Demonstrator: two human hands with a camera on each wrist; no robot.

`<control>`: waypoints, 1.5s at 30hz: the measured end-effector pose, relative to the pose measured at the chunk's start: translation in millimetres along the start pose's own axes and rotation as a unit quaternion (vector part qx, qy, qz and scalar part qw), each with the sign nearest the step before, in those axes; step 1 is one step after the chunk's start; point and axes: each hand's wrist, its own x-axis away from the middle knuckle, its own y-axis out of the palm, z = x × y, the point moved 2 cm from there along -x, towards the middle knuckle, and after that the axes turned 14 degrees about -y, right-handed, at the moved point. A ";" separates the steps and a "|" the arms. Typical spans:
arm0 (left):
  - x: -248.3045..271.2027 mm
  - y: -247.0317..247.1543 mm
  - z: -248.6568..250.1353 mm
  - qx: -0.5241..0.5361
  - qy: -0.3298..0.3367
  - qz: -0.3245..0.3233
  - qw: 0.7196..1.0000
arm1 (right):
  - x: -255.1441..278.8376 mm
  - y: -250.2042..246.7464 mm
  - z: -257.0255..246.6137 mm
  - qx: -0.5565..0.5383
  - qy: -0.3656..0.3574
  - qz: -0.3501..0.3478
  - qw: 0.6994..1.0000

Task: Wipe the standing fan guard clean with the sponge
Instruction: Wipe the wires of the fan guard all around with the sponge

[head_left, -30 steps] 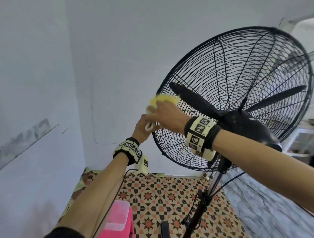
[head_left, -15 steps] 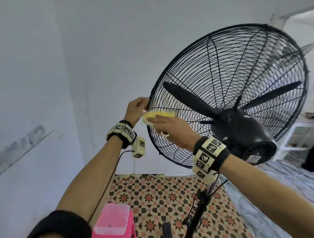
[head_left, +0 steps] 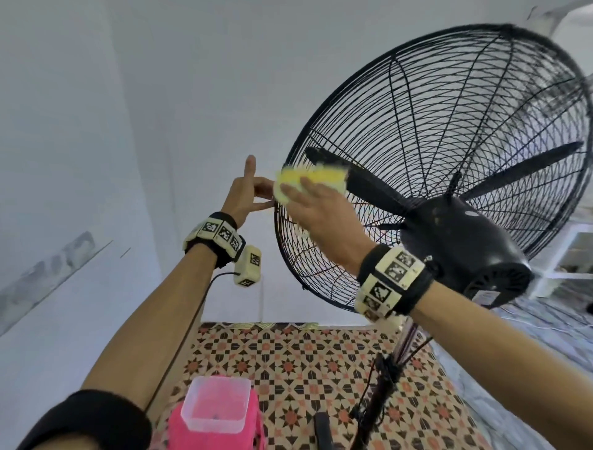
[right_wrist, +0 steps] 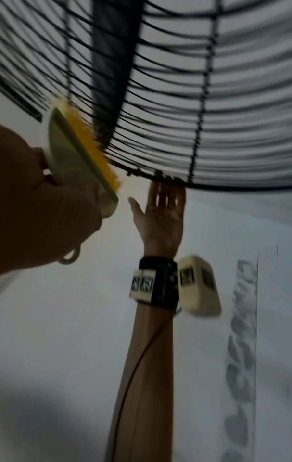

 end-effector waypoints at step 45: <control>31.0 47.8 10.4 -0.243 -0.009 0.038 0.969 | 92.5 50.9 12.9 -0.211 -0.054 0.134 0.967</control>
